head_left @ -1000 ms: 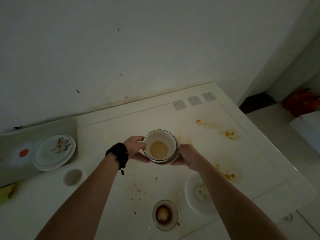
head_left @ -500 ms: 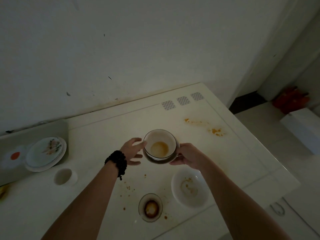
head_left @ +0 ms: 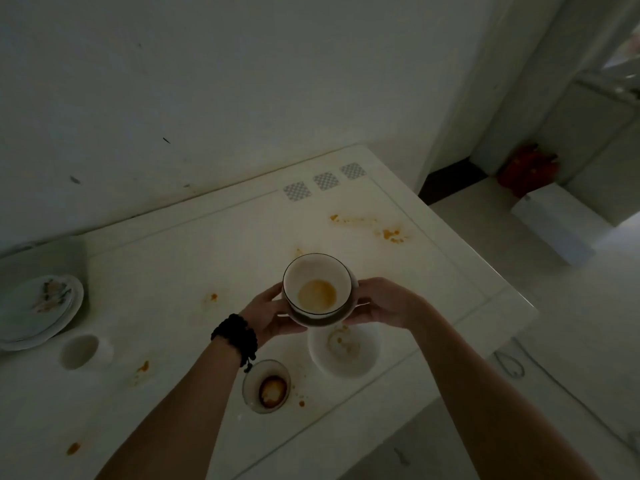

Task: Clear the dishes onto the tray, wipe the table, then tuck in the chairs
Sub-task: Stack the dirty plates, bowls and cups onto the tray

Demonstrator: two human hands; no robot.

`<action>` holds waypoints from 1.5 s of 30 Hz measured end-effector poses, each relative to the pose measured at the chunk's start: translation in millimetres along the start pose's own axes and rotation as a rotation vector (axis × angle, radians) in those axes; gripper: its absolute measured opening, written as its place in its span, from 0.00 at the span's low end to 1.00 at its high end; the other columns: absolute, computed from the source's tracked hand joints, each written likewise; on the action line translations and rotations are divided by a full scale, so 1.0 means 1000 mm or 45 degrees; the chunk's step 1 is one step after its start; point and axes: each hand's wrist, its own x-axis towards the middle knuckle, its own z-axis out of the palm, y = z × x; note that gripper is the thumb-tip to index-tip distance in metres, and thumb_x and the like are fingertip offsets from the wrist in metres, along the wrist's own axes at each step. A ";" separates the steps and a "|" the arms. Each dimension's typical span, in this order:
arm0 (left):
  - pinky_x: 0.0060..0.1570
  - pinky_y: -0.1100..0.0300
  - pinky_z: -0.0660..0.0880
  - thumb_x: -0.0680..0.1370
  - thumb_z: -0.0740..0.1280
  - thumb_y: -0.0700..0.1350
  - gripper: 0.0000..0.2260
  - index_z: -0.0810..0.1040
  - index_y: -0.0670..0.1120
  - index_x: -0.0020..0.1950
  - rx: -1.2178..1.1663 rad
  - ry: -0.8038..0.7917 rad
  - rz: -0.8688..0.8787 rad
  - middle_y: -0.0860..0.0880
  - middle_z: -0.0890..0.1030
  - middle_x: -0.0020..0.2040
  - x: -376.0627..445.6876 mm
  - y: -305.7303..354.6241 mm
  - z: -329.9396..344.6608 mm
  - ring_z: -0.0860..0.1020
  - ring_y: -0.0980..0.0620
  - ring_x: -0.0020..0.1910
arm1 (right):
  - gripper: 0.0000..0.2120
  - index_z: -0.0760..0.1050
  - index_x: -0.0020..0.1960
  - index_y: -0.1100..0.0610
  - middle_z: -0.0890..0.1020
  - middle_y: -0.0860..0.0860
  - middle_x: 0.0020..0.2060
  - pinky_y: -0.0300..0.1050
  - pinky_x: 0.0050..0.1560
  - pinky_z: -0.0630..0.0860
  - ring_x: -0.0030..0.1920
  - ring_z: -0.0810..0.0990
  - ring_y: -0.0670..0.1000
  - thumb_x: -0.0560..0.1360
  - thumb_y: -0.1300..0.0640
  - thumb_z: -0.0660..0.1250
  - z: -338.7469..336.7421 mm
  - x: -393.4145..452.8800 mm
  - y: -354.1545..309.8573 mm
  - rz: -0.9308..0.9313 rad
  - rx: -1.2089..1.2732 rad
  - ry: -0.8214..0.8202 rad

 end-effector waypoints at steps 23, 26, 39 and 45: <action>0.45 0.44 0.81 0.76 0.63 0.29 0.23 0.72 0.47 0.69 -0.040 0.010 0.079 0.35 0.80 0.59 -0.060 -0.014 0.007 0.82 0.36 0.52 | 0.18 0.64 0.63 0.61 0.72 0.62 0.58 0.57 0.43 0.84 0.49 0.84 0.64 0.75 0.73 0.59 0.033 -0.031 0.098 -0.149 0.350 0.635; 0.46 0.42 0.81 0.75 0.64 0.30 0.24 0.72 0.48 0.69 -0.049 0.029 0.082 0.36 0.80 0.58 -0.065 -0.009 0.014 0.83 0.35 0.50 | 0.18 0.65 0.63 0.62 0.75 0.64 0.58 0.55 0.42 0.84 0.46 0.86 0.63 0.76 0.73 0.61 0.041 -0.047 0.073 -0.209 0.303 0.565; 0.41 0.47 0.82 0.75 0.65 0.29 0.20 0.72 0.38 0.67 0.054 0.218 0.123 0.36 0.79 0.59 -0.089 0.024 -0.004 0.83 0.38 0.50 | 0.15 0.66 0.58 0.58 0.79 0.65 0.55 0.62 0.48 0.83 0.42 0.86 0.64 0.77 0.71 0.65 0.090 -0.060 0.029 -0.269 0.076 0.389; 0.44 0.42 0.82 0.75 0.67 0.32 0.18 0.71 0.40 0.63 0.232 0.425 0.146 0.36 0.79 0.57 -0.107 0.036 -0.043 0.83 0.36 0.48 | 0.18 0.66 0.58 0.58 0.80 0.65 0.54 0.61 0.46 0.84 0.41 0.86 0.65 0.75 0.73 0.66 0.132 -0.046 0.014 -0.270 -0.024 0.273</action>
